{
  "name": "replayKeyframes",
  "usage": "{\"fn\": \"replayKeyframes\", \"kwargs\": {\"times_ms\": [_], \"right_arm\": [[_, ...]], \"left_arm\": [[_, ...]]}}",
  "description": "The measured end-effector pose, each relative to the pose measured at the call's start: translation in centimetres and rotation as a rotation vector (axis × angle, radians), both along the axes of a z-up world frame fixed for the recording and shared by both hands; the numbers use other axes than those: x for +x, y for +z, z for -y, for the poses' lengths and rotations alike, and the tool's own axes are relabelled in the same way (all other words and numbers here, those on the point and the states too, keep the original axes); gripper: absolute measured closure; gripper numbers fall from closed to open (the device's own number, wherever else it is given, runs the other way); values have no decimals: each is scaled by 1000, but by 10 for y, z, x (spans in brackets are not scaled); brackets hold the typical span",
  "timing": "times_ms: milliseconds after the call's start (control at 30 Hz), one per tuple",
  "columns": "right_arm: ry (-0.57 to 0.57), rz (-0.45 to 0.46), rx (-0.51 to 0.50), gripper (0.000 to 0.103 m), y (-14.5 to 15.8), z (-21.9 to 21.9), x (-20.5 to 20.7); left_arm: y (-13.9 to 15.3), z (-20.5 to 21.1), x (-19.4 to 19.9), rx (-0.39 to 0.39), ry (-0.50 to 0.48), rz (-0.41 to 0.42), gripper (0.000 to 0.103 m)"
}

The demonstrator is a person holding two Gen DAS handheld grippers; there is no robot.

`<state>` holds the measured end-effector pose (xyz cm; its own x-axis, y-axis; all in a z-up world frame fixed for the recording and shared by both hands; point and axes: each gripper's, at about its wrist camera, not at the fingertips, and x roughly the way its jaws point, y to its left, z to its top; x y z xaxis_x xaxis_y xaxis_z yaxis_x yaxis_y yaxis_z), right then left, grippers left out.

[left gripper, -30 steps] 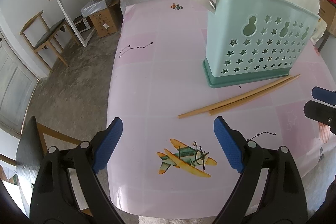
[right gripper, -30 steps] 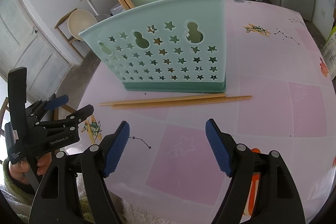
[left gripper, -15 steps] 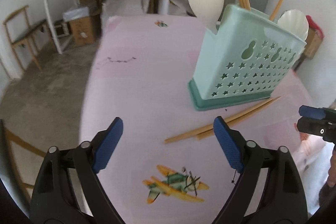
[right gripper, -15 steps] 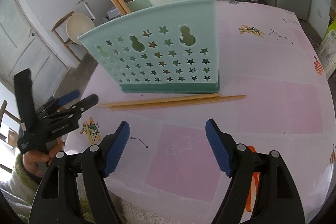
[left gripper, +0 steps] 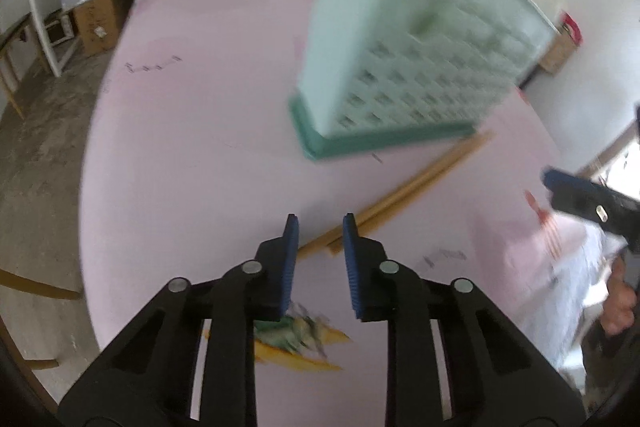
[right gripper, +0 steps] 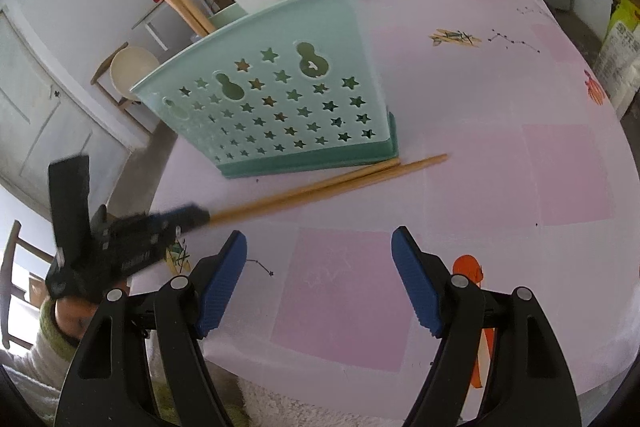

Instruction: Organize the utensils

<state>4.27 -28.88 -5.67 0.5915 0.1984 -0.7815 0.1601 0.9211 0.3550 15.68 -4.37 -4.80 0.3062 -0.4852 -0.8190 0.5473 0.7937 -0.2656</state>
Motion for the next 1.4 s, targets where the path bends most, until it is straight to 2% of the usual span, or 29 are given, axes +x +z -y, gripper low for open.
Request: {"fn": "replayKeyframes", "kwargs": {"times_ms": [200,400,500,600,700,767,1033,1067,1200,1267,1333,1400], "right_arm": [[-42,-24,36,30,-10,9,1],[-120,-59,48,59,-23,20,9],[-160,-67,56,69,-28,27,16],[-180,-68,54,77,-32,30,25],[-181,-83,48,85,-38,30,34],[-172,-92,40,89,-42,27,37],[-151,-76,-17,91,-38,21,34],[-151,-76,-23,92,-38,21,31],[-160,-78,-32,92,-36,23,19],[-164,-81,-25,93,-36,27,17],[-163,-85,-17,93,-37,28,17],[-157,-87,-21,93,-38,27,19]], "left_arm": [[-2,14,-32,-5,-64,-42,87],[-2,32,-64,26,-117,-34,89],[-2,39,-74,31,-140,-41,91],[-4,42,-79,39,-158,-33,92],[-4,52,-88,45,-163,-14,100],[-5,56,-88,56,-156,2,101],[-2,47,-76,74,-69,19,103],[-2,34,-71,73,-62,15,103],[4,30,-62,34,-61,6,103],[5,28,-61,18,-98,20,99],[7,43,-61,36,-138,50,85],[4,59,-63,71,-178,70,83]]}}
